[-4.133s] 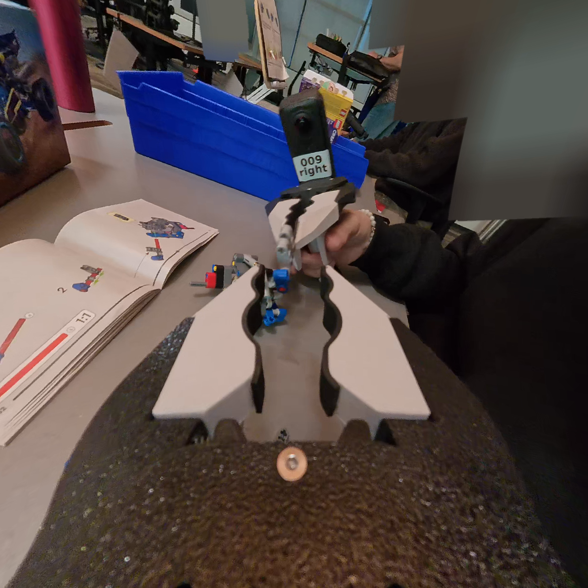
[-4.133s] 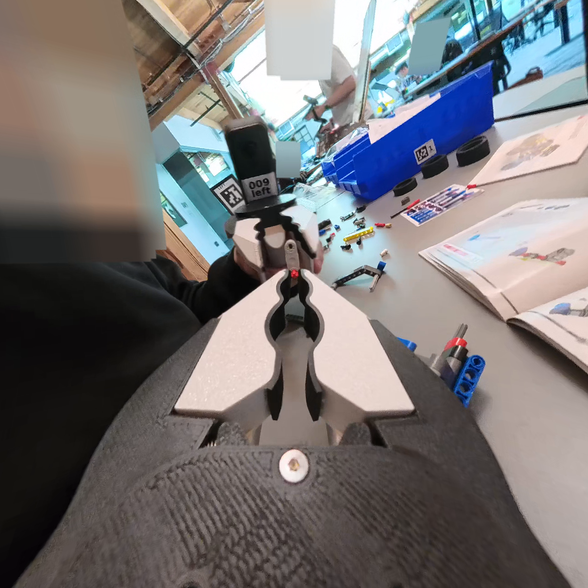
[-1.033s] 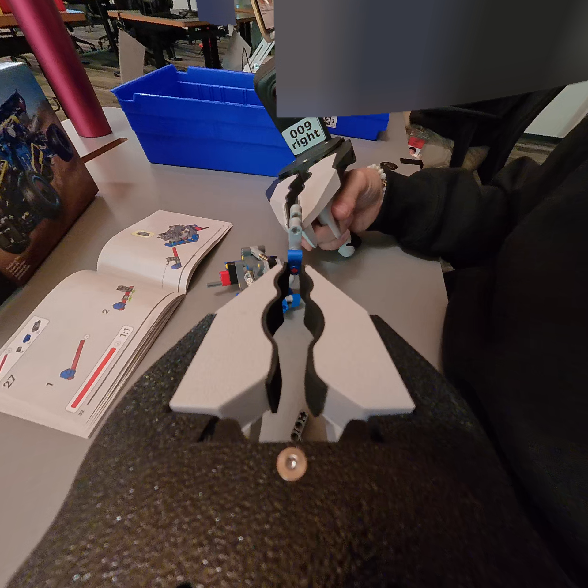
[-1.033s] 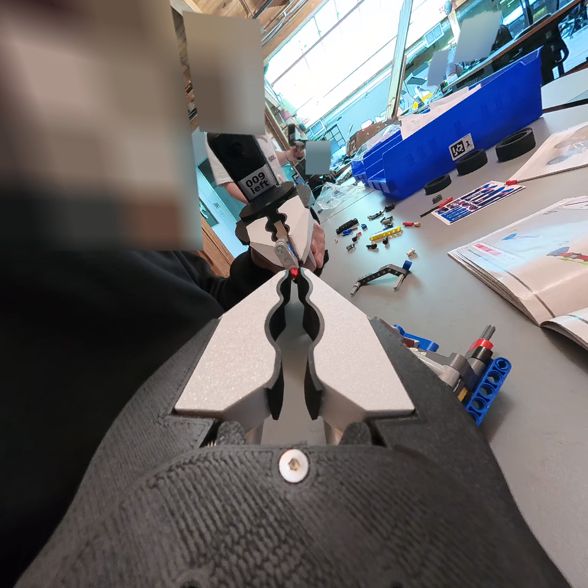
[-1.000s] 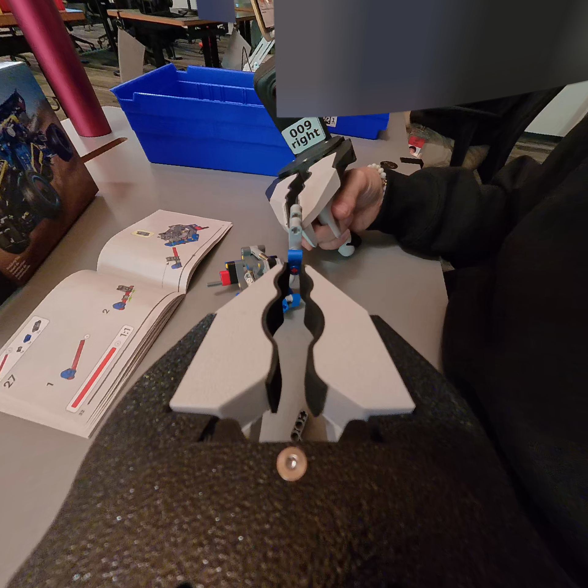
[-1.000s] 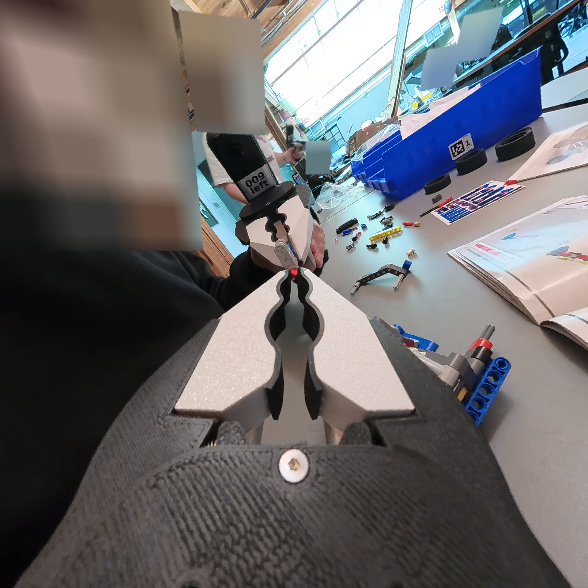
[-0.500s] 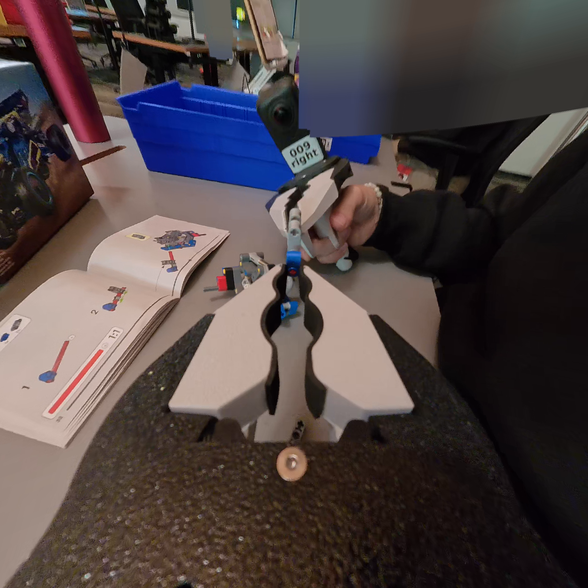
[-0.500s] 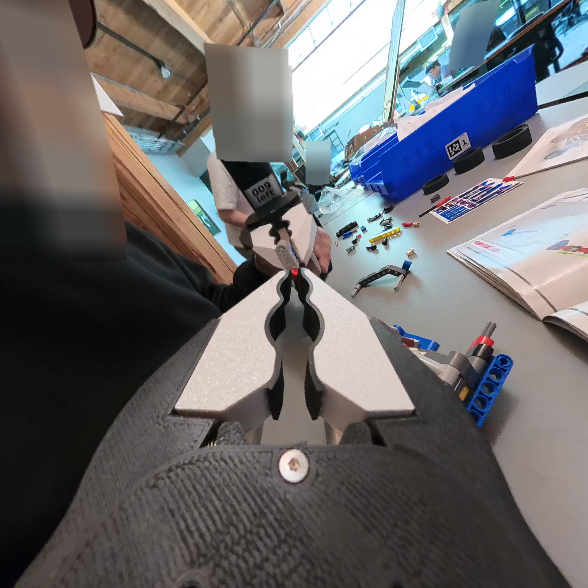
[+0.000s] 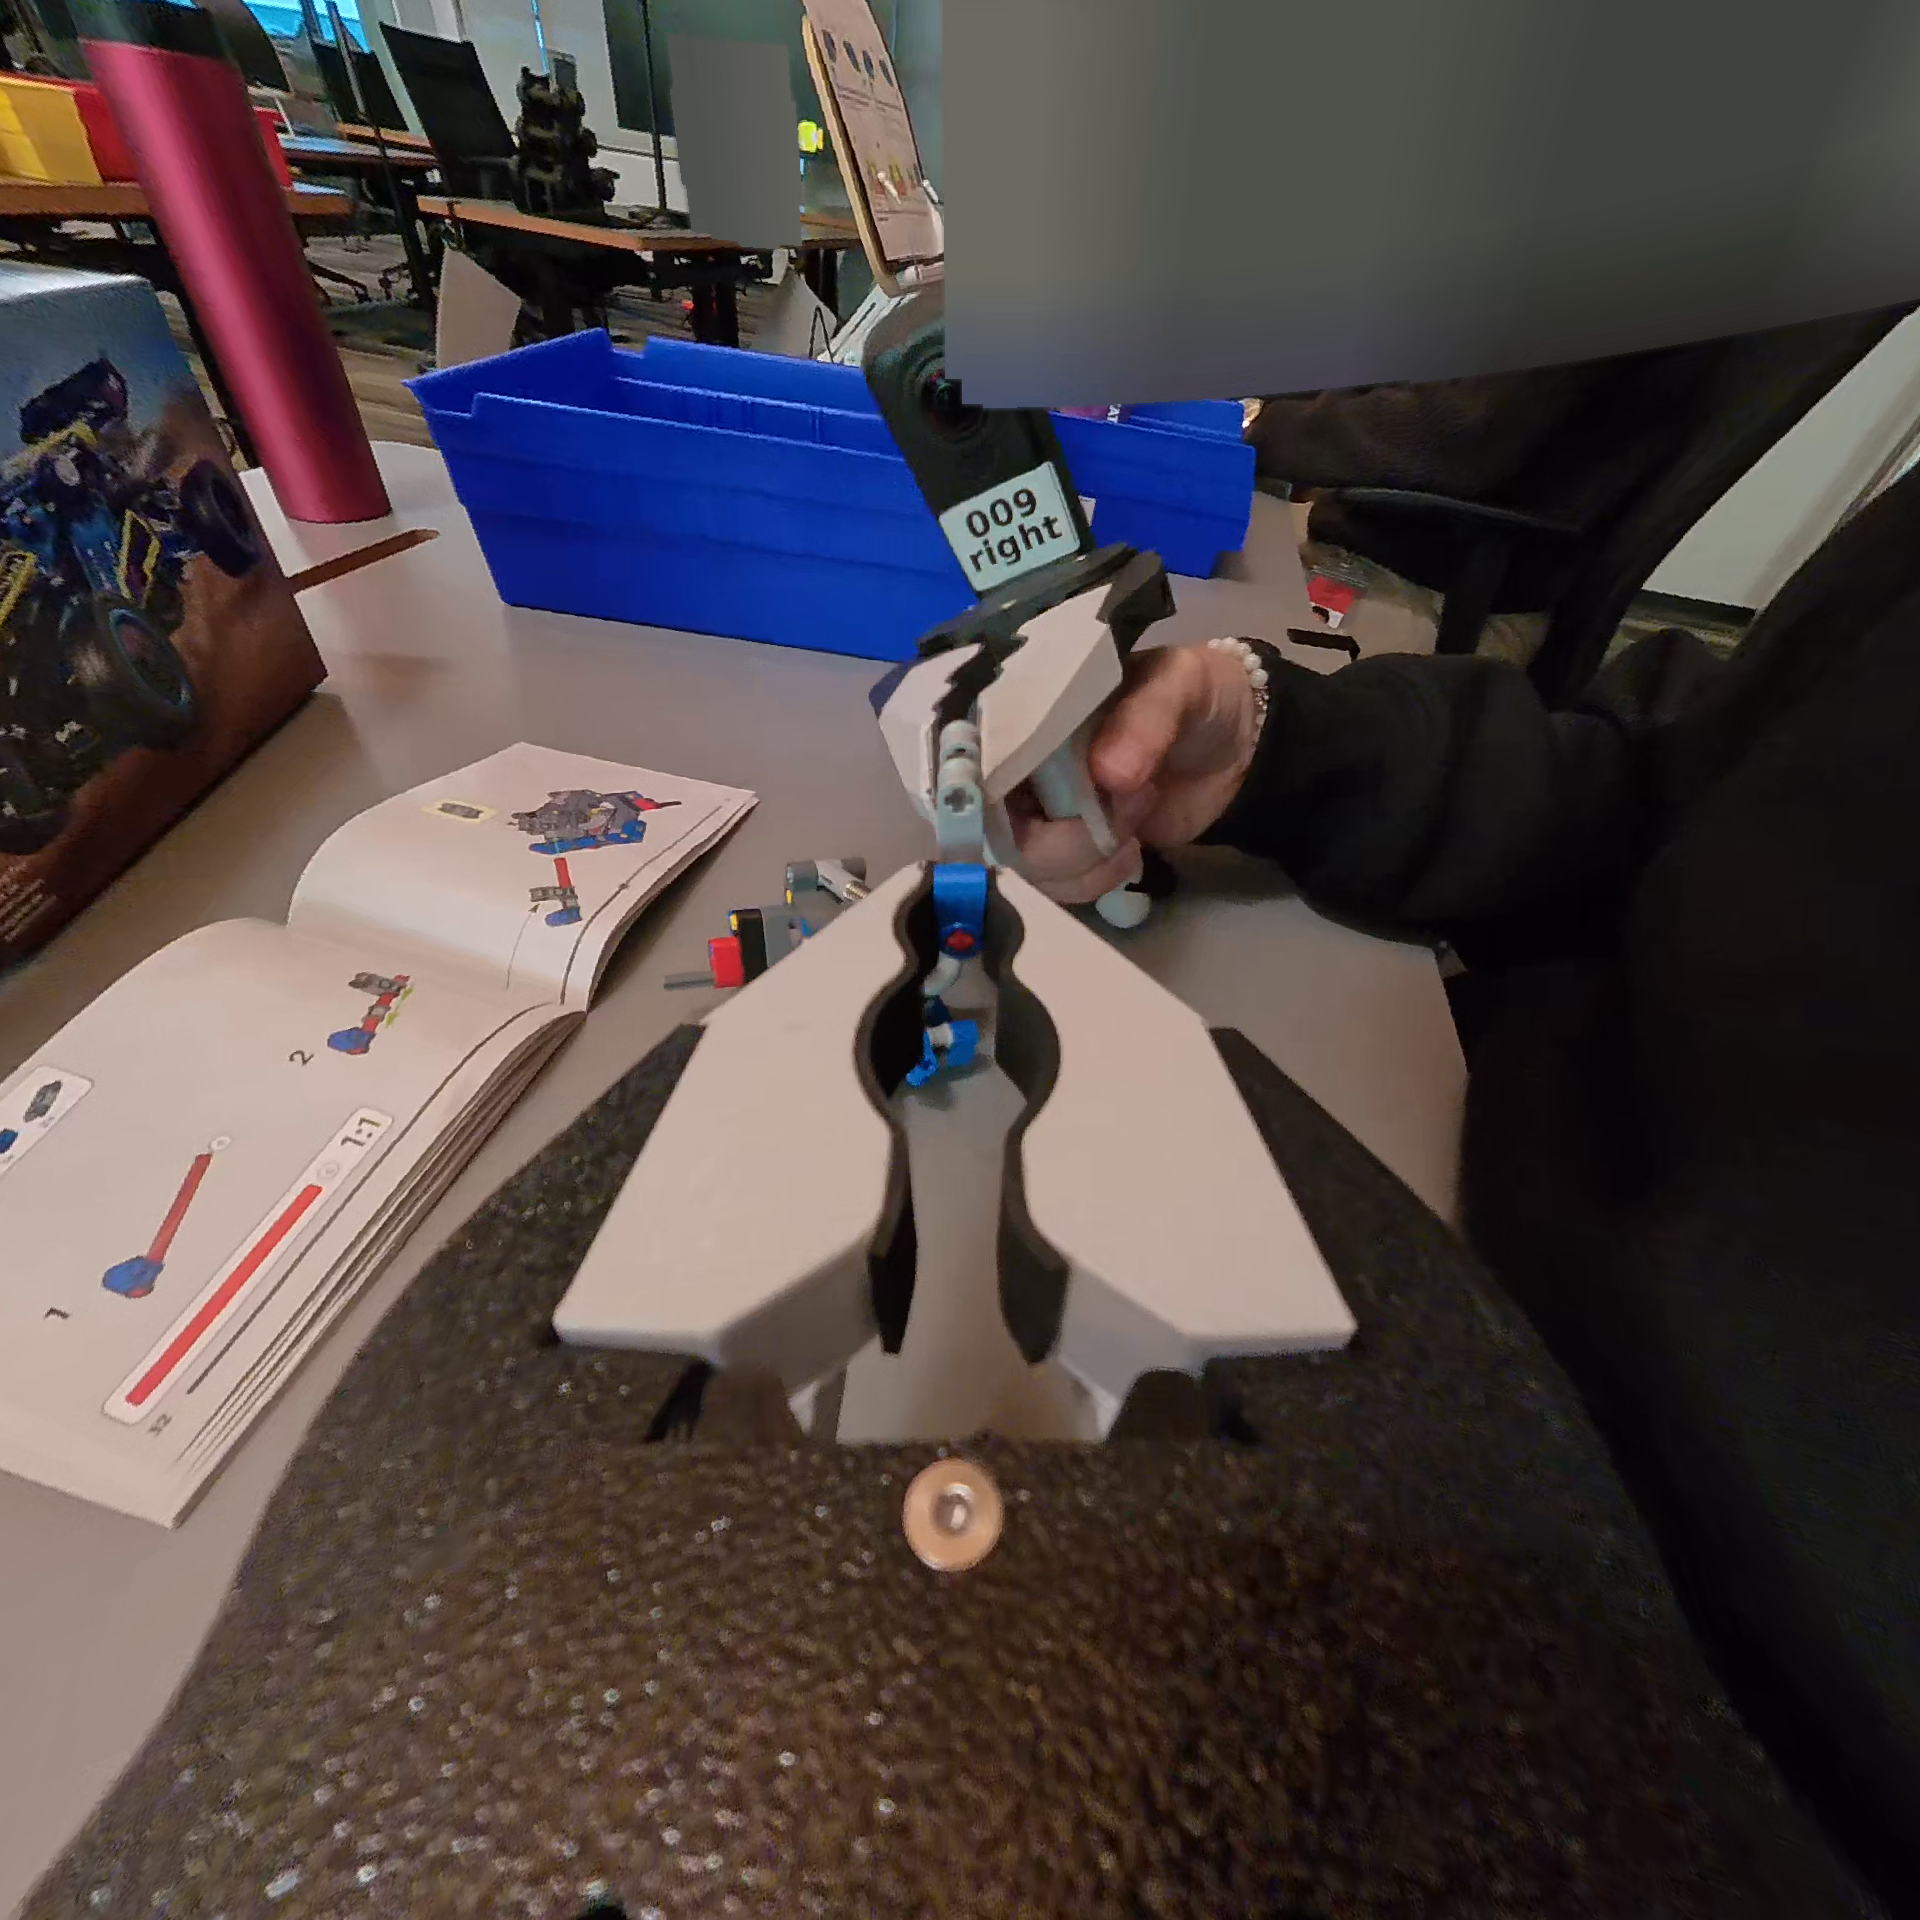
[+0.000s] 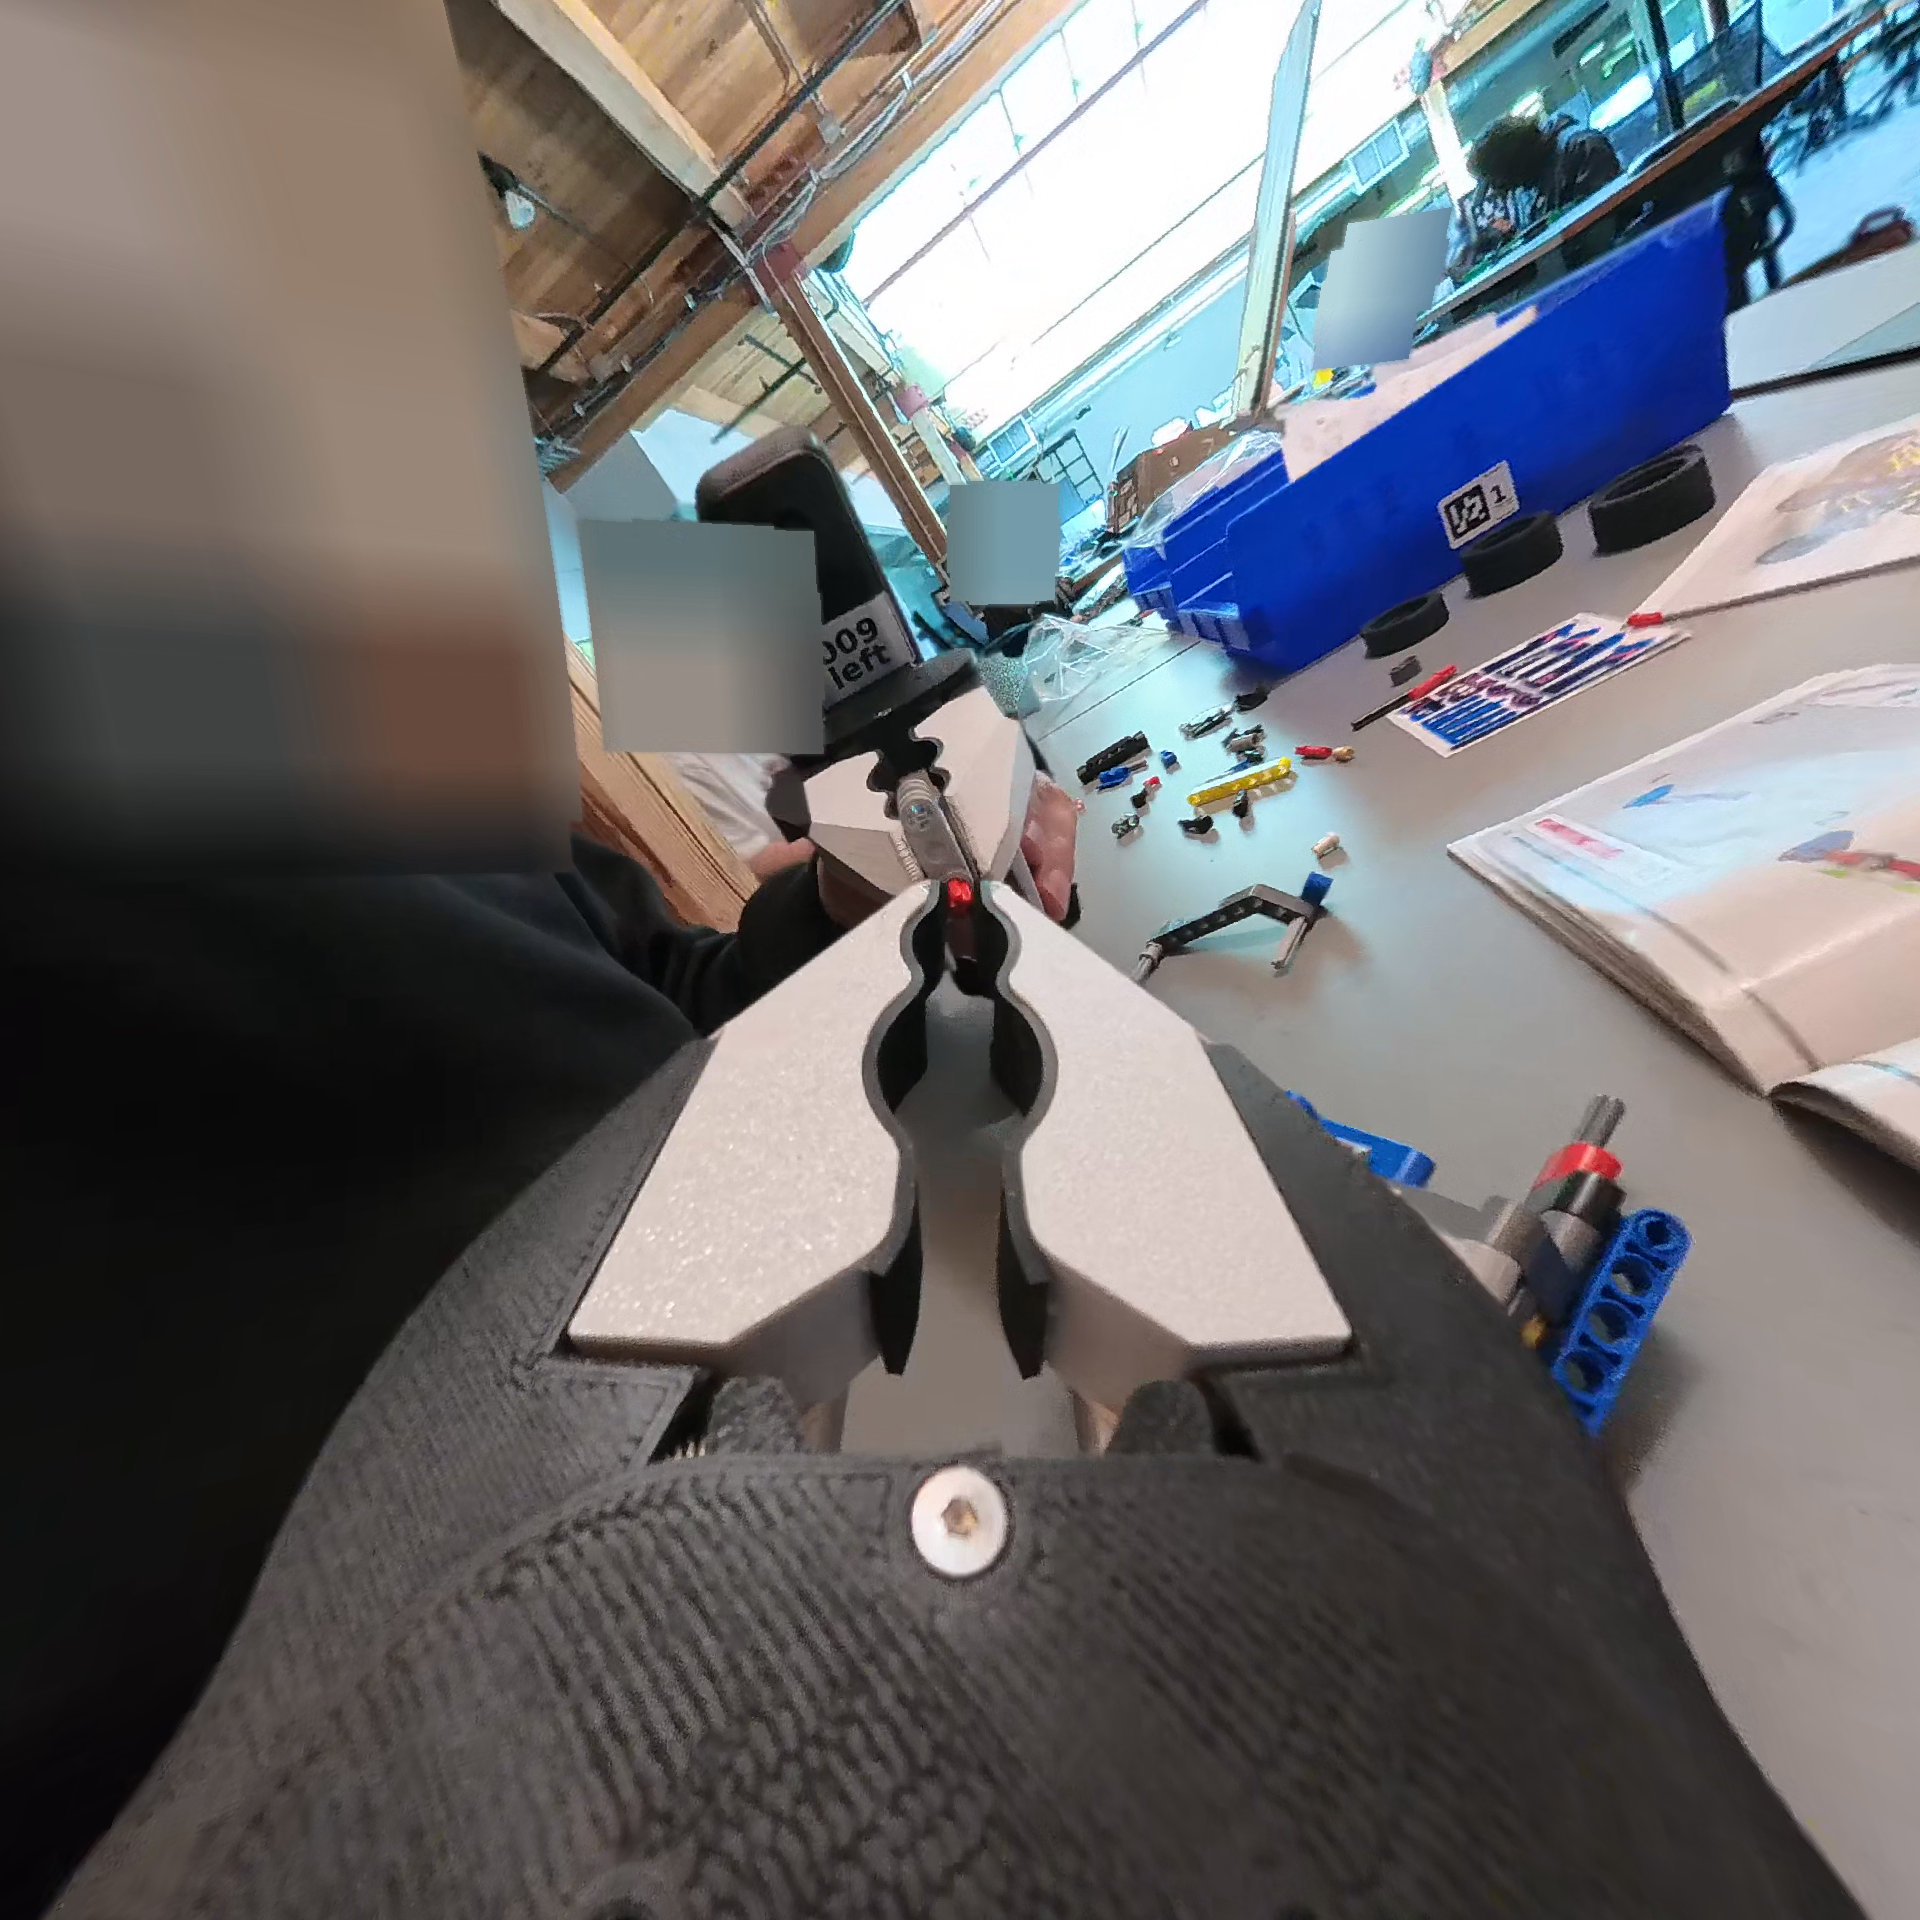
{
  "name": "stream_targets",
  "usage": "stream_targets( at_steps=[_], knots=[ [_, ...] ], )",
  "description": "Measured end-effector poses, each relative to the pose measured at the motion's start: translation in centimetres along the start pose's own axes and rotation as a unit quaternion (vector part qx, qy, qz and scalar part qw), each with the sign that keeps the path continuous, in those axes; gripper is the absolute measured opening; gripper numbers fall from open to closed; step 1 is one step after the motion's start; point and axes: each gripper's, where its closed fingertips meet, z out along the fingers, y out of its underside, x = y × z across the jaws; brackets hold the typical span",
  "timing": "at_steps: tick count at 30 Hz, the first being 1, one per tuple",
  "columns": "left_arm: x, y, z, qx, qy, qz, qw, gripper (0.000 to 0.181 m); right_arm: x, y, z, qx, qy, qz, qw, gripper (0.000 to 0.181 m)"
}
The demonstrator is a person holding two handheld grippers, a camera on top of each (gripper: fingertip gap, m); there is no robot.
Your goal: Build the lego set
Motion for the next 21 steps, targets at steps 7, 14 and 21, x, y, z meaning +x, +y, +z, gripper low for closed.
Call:
stream_targets(
  at_steps=[7,14,21],
  knots=[
    [0.4,0.1,-0.2,0.002,0.026,-0.018,1.0,0.004,-0.5,-0.1,-0.4,-0.015,0.006,-0.075,0.997,0.003],
    [0.7,0.1,-0.1,0.003,0.036,-0.016,0.999,0.004,-0.7,0.3,-0.1,-0.034,0.008,-0.107,0.994,0.003],
    [1.1,-0.4,-0.2,0.012,0.046,-0.016,0.999,0.004,-1.1,0.8,0.3,-0.05,0.0,-0.13,0.99,0.001]
  ],
)
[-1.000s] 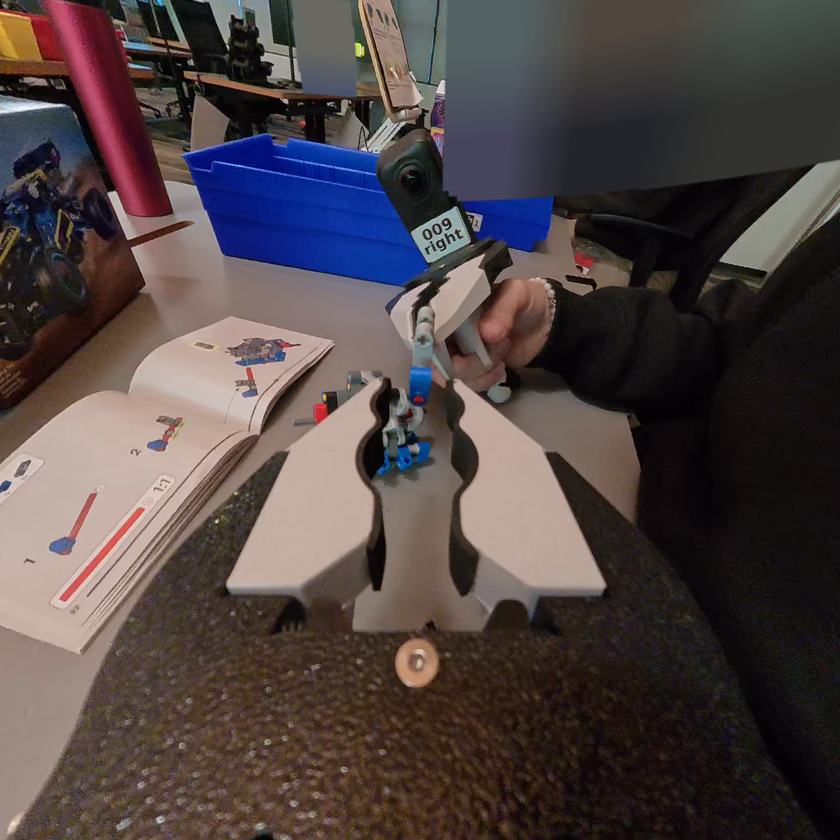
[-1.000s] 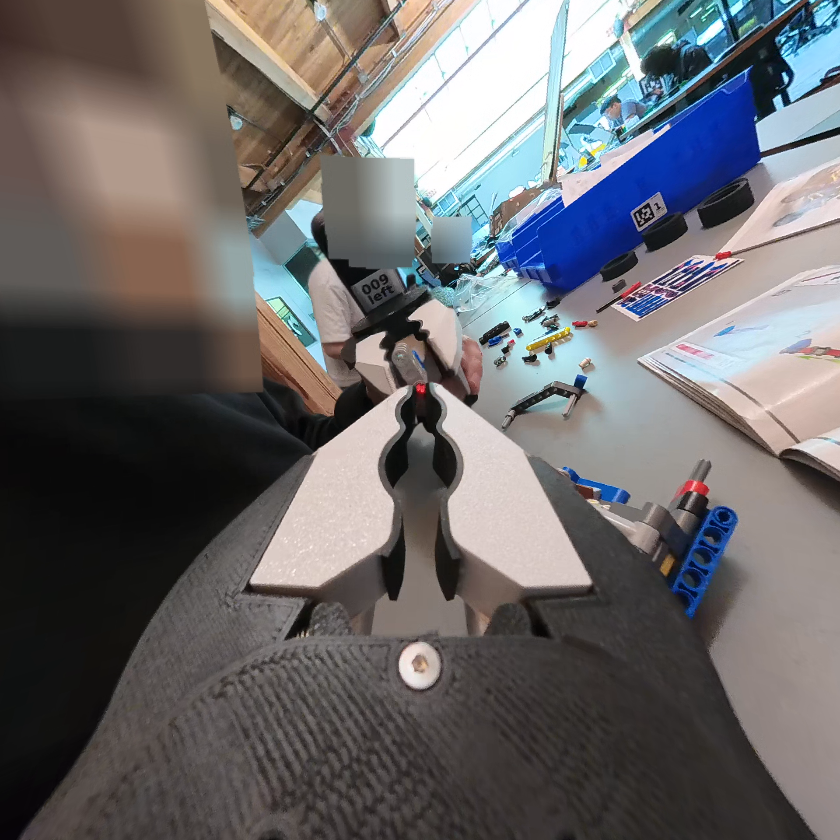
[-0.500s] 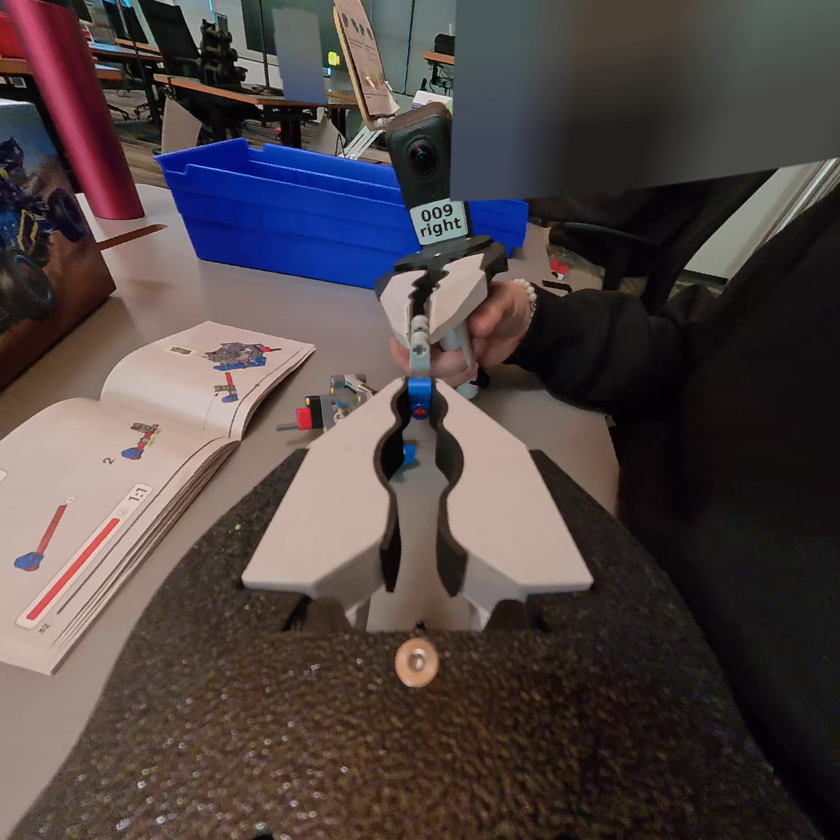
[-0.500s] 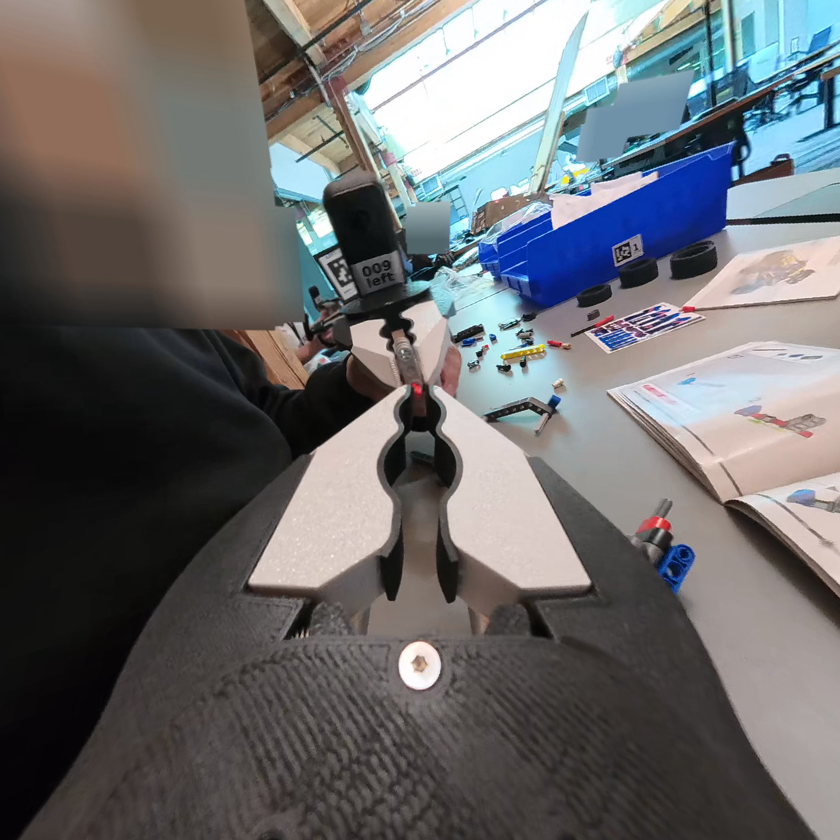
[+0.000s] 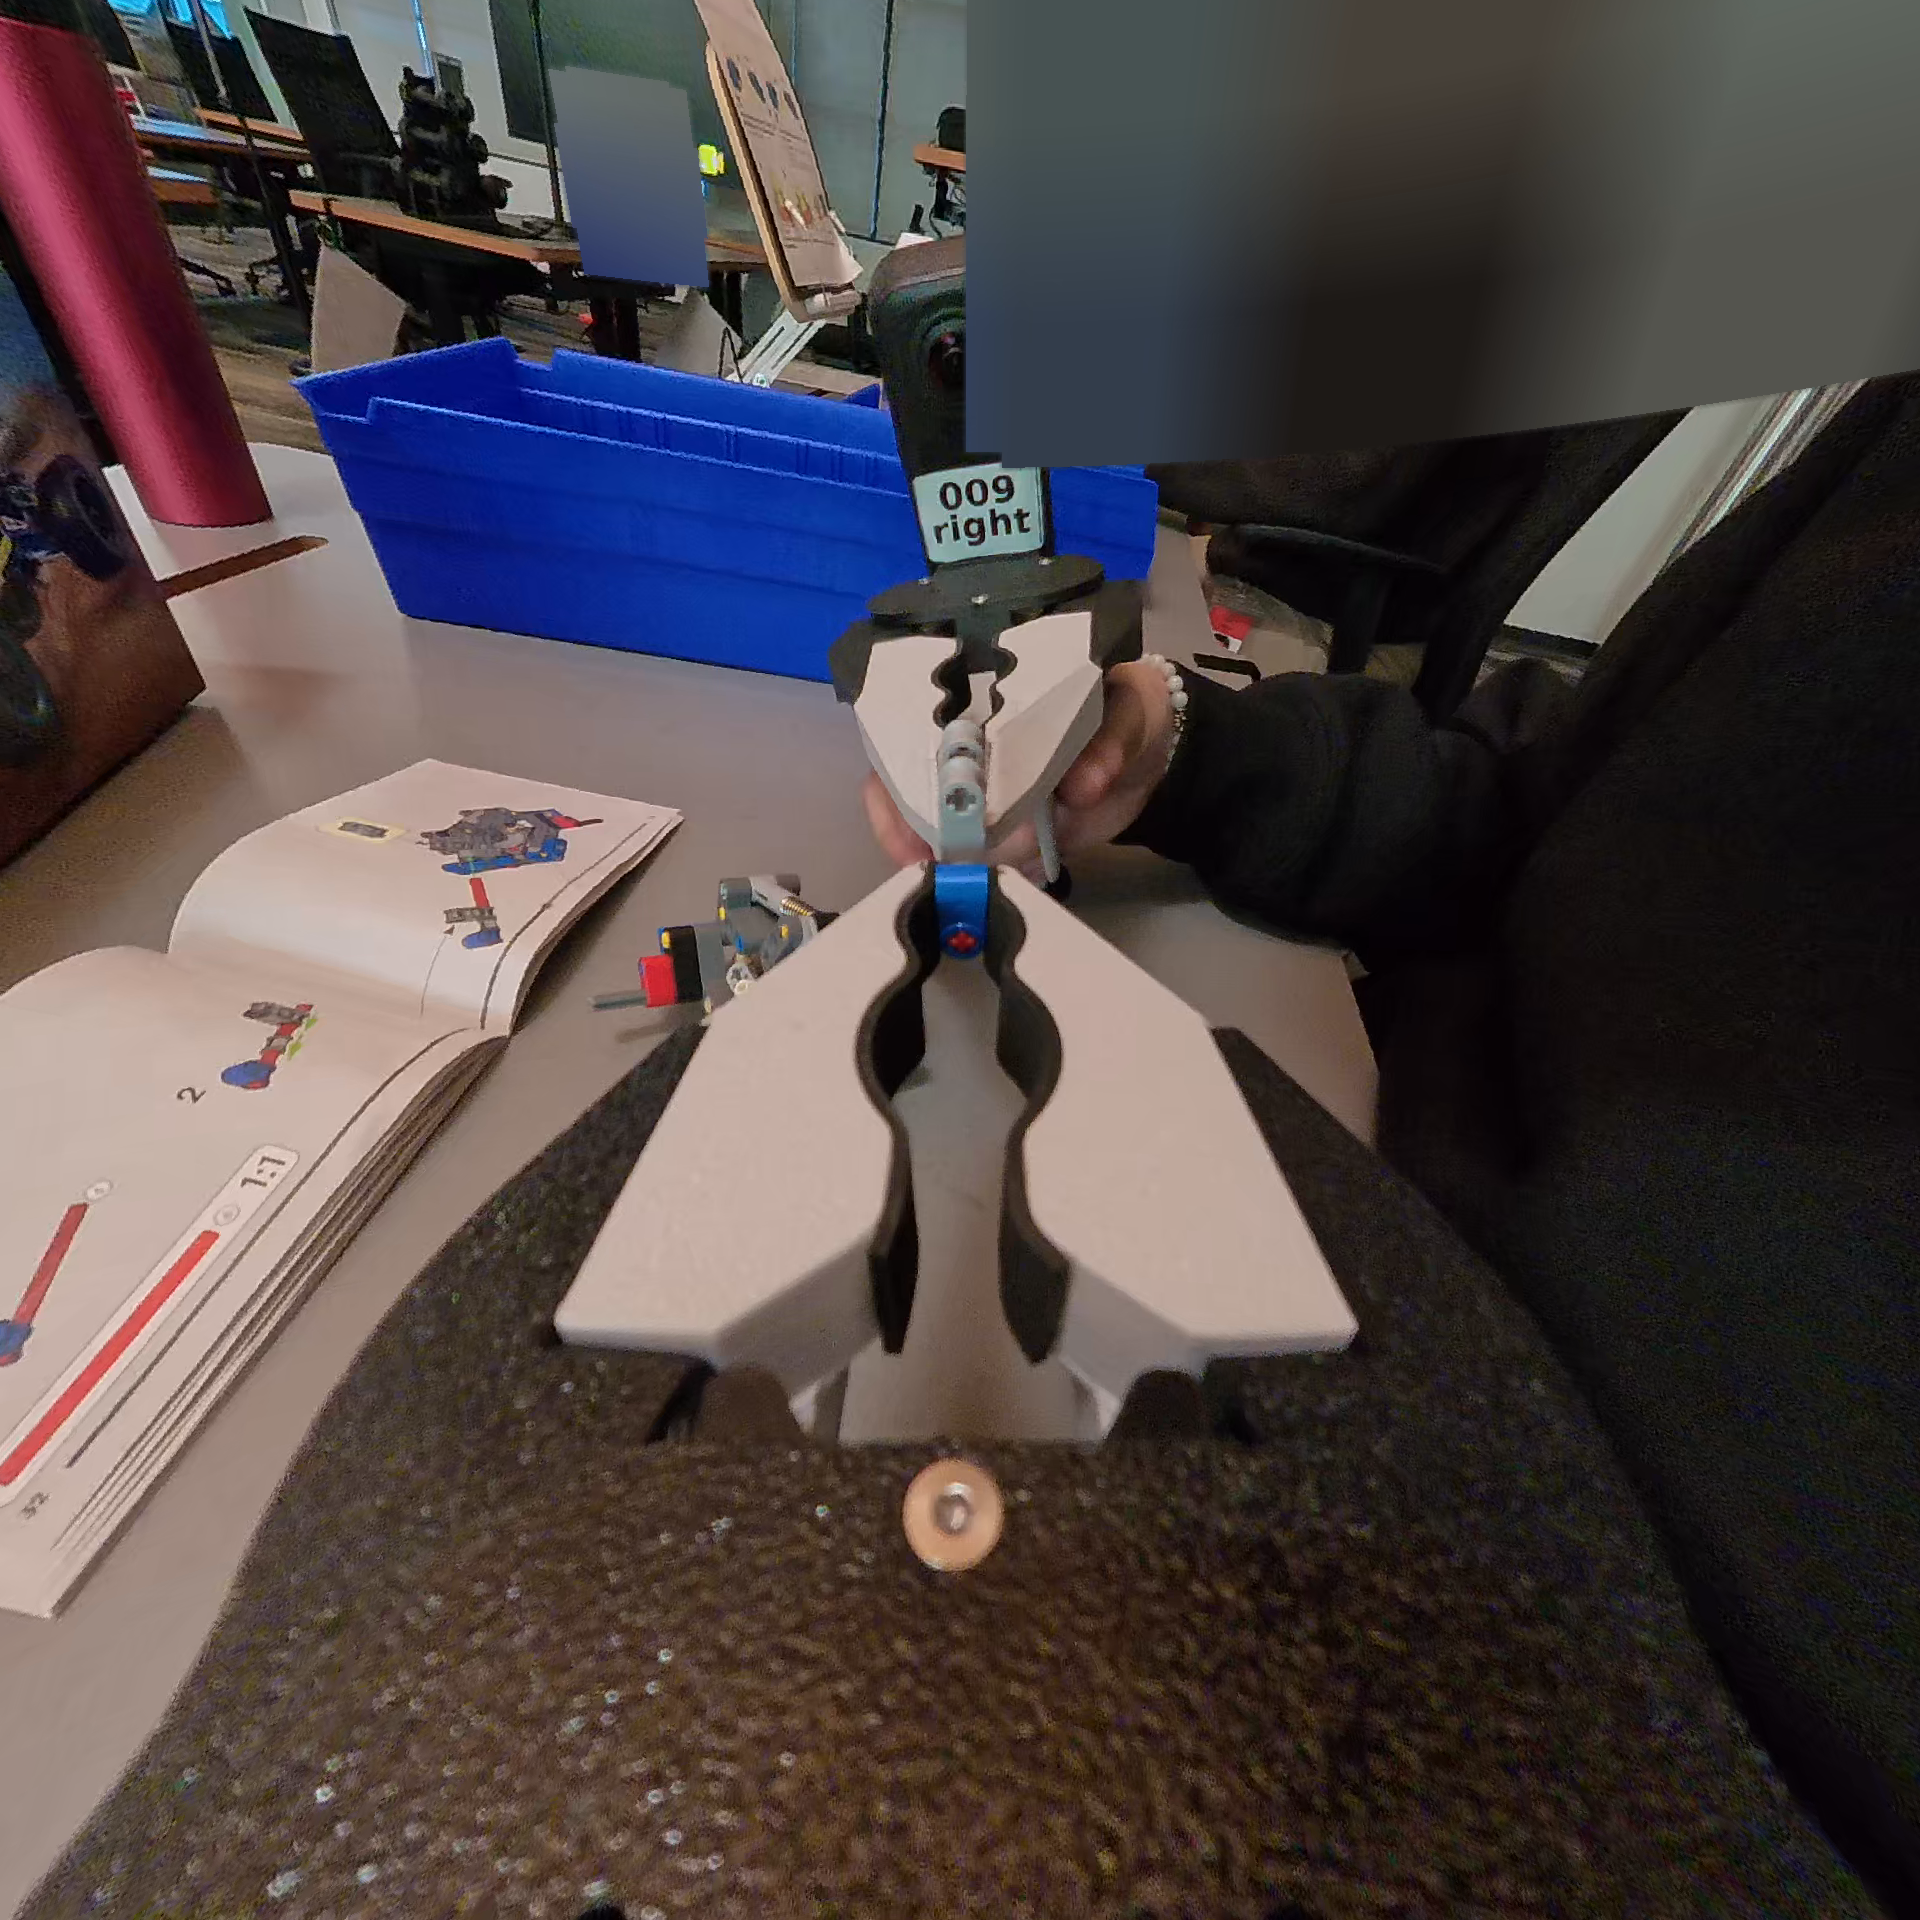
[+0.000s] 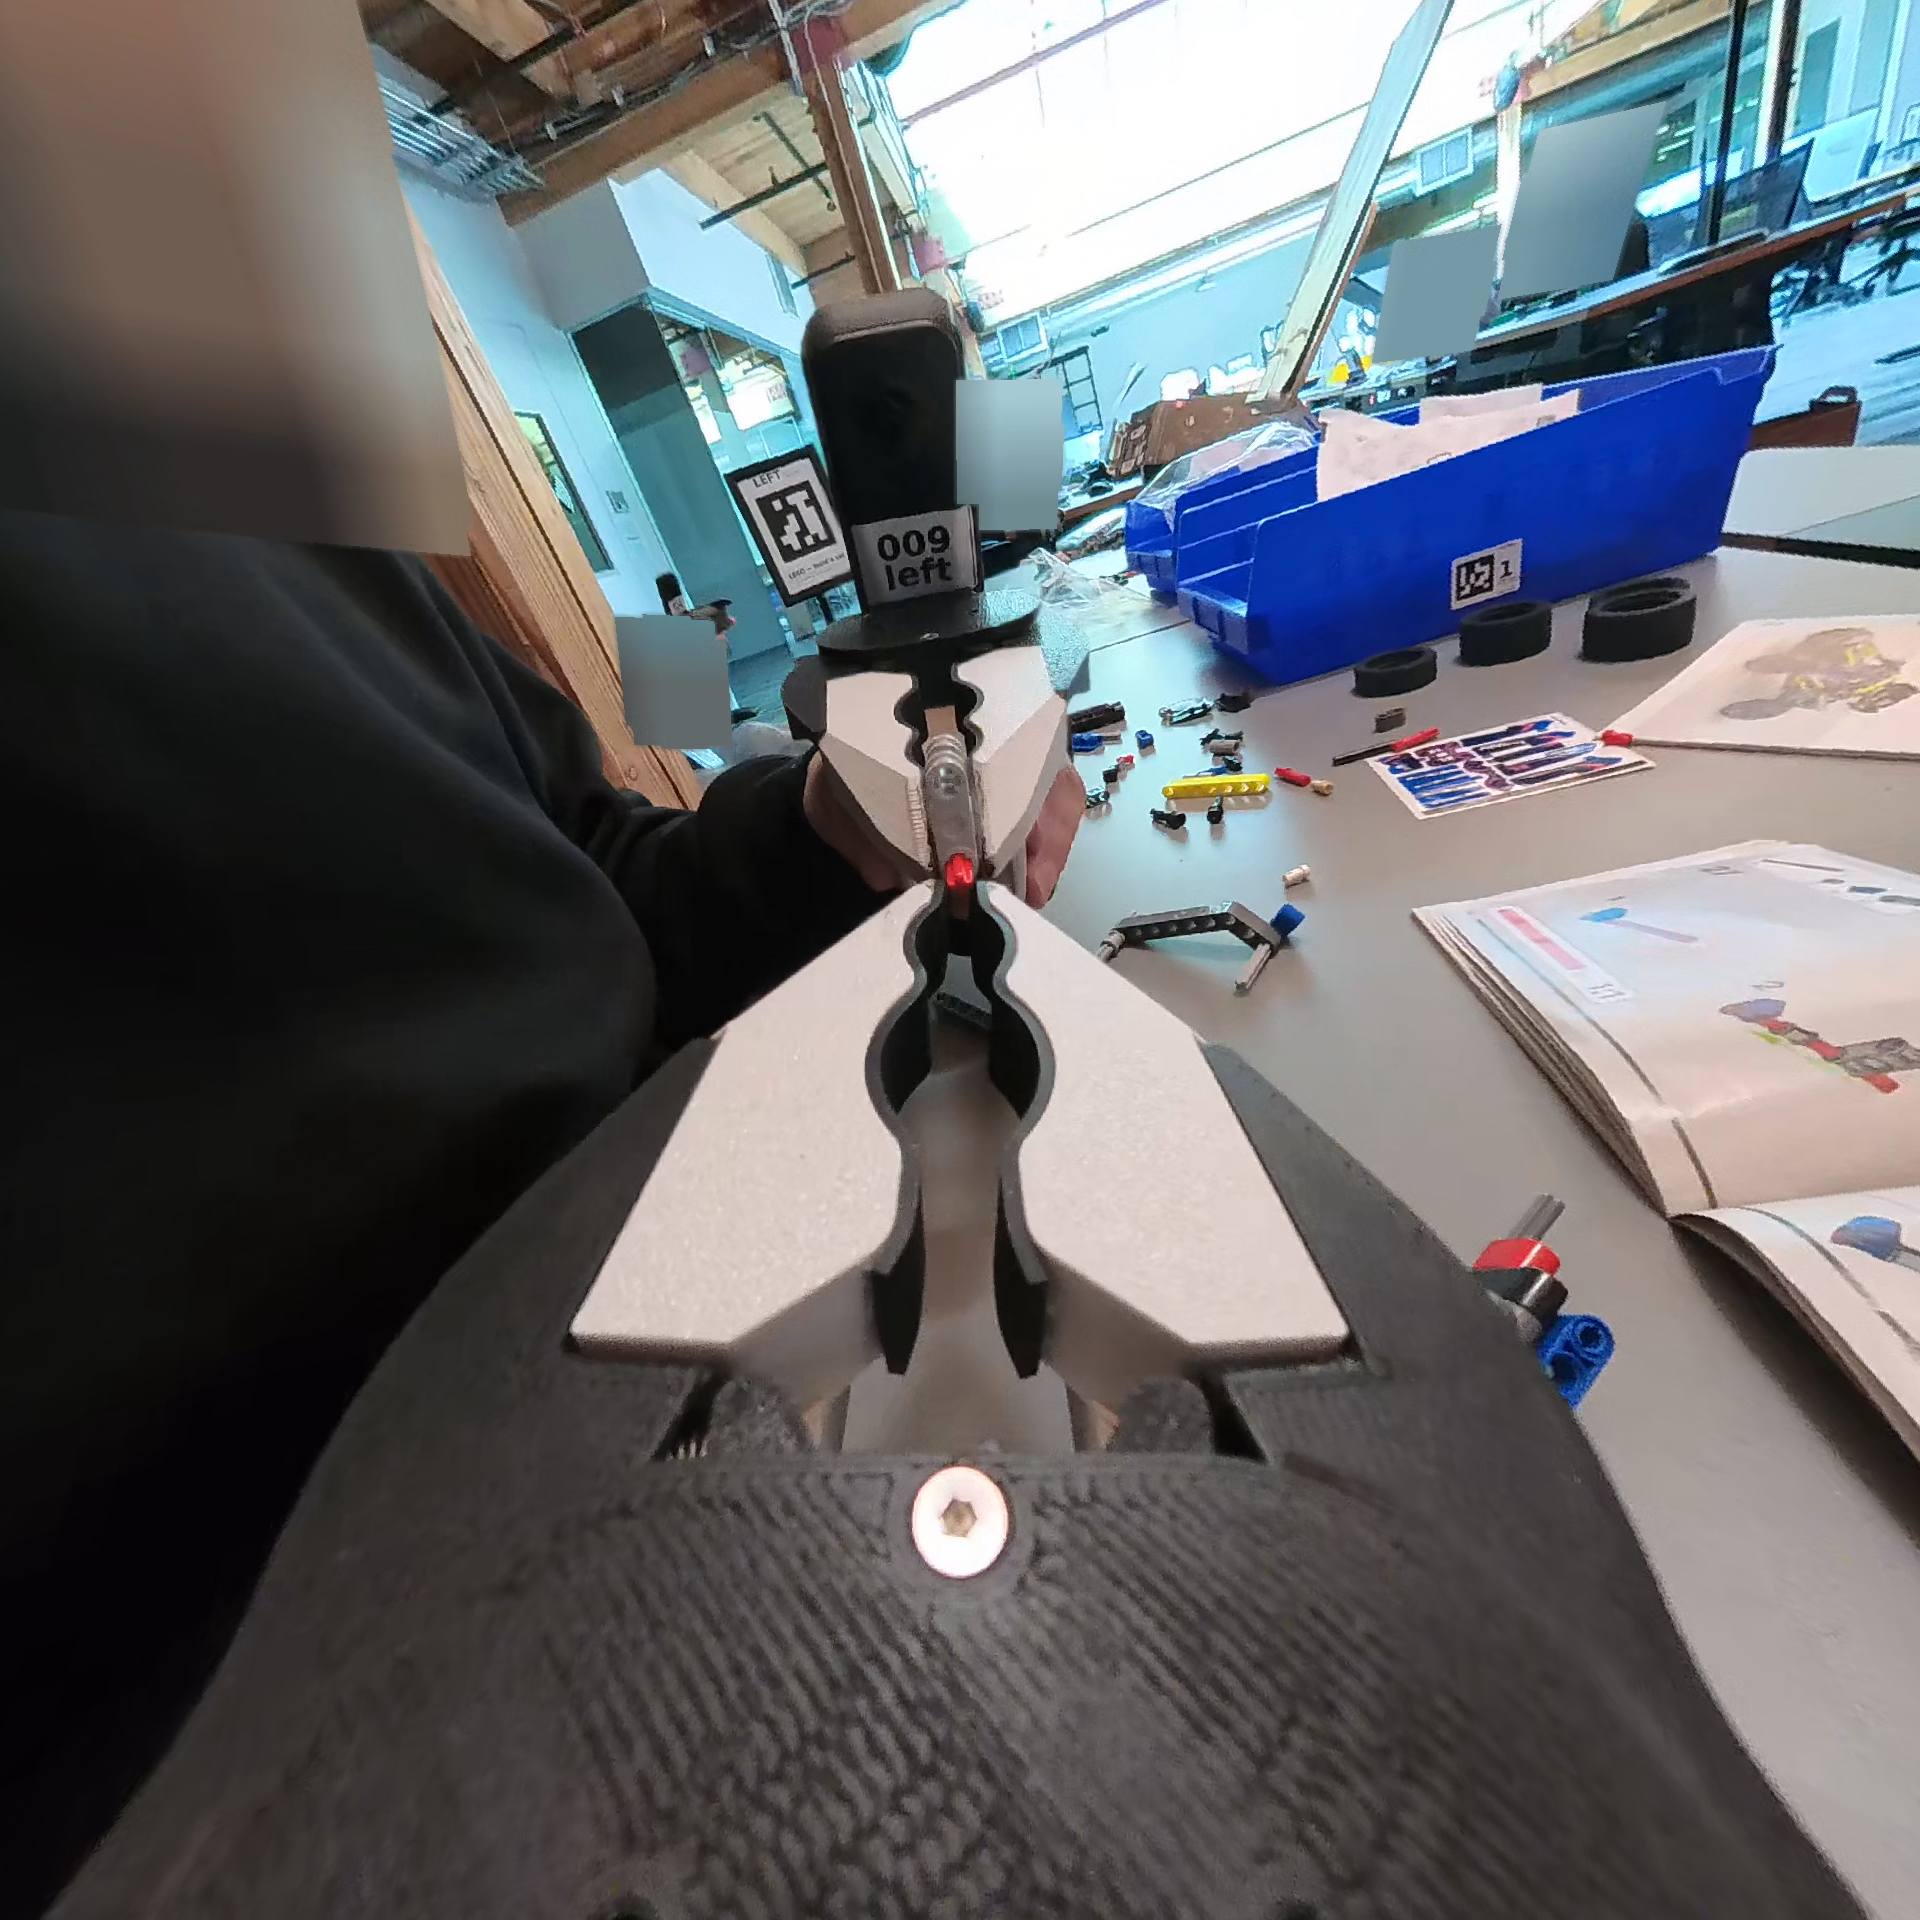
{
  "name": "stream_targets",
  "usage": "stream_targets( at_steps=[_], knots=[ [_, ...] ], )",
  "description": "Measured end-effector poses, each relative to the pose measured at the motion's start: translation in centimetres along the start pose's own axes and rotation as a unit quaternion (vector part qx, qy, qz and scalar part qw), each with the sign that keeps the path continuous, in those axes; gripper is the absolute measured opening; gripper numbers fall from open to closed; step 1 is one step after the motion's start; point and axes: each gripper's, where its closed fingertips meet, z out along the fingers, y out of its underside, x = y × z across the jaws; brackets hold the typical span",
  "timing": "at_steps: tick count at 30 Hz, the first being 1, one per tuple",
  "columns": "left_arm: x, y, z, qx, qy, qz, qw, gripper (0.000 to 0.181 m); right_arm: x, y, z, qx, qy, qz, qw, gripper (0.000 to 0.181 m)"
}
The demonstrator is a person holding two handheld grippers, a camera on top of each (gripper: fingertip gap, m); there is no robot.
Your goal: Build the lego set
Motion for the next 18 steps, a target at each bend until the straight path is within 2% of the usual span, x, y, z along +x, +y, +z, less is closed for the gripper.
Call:
stream_targets(
  at_steps=[6,18],
  knots=[
    [0.01,0.06,-0.07,-0.001,0.001,0.003,1.0,0.004,-0.1,-0.36,0.03,0.018,-0.009,0.017,1.0,0.006],
    [0.03,-0.11,0.22,0.014,-0.003,0.006,1.0,0.004,0.0,0.06,0.42,0.003,0.002,0.017,1.0,0.001]
  ],
)
